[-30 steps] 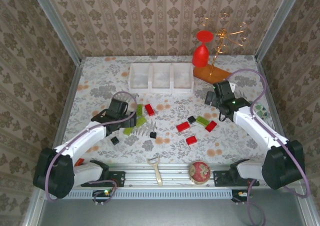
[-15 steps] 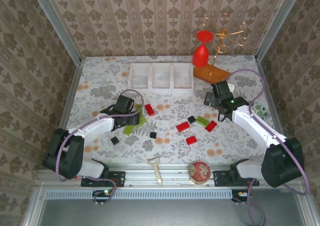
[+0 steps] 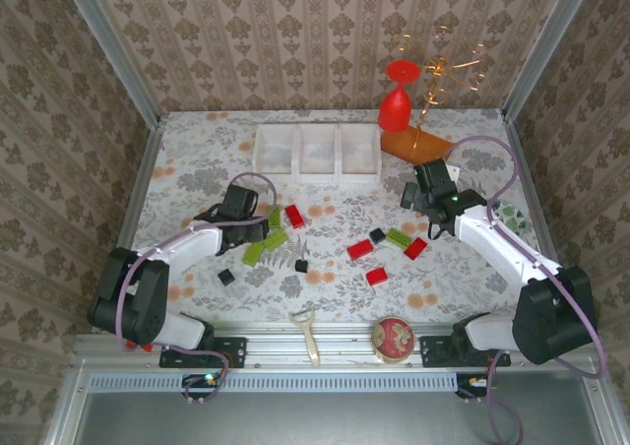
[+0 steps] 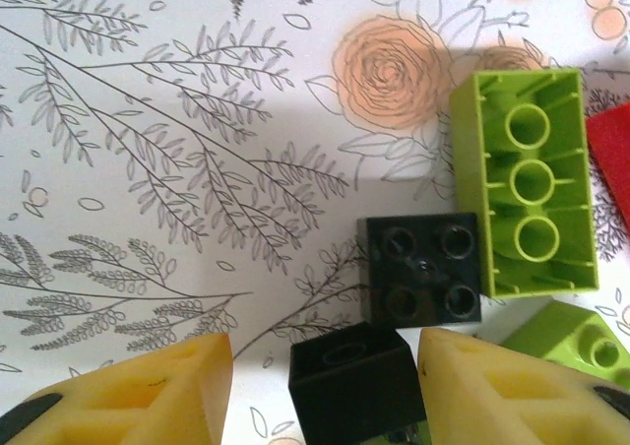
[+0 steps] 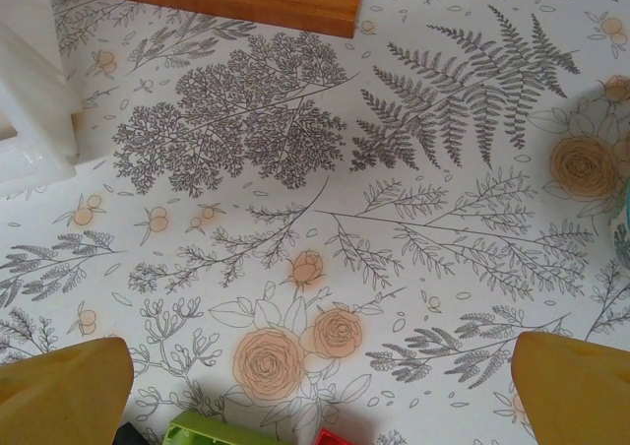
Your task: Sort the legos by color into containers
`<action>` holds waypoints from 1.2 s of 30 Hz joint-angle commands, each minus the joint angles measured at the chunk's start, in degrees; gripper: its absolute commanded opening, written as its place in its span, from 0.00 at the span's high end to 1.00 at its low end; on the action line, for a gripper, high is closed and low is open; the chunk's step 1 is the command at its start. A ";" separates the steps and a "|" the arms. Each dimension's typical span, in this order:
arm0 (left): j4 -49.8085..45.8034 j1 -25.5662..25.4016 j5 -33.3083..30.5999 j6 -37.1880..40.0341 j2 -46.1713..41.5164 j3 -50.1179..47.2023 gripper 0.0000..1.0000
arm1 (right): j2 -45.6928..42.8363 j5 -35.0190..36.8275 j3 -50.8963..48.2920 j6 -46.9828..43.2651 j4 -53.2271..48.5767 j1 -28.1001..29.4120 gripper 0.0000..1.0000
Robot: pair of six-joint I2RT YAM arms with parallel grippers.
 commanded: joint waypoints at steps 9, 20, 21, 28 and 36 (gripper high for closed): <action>0.95 0.32 1.55 -1.35 2.75 -0.85 0.43 | 1.51 0.21 3.49 0.36 -0.56 0.81 0.00; 2.50 1.28 0.70 -2.00 4.11 -1.73 0.55 | 1.60 0.18 3.46 0.38 -0.15 1.08 0.00; 2.83 1.45 0.67 -1.99 4.23 -1.73 0.56 | 1.66 0.21 3.29 0.46 -0.12 1.11 0.00; 4.14 1.91 1.10 -1.95 5.47 -1.04 0.67 | 1.95 0.19 2.96 0.73 0.06 1.40 0.00; 2.18 1.95 0.31 -2.08 2.44 -0.87 0.81 | 1.34 0.63 2.78 0.55 -0.38 1.68 0.00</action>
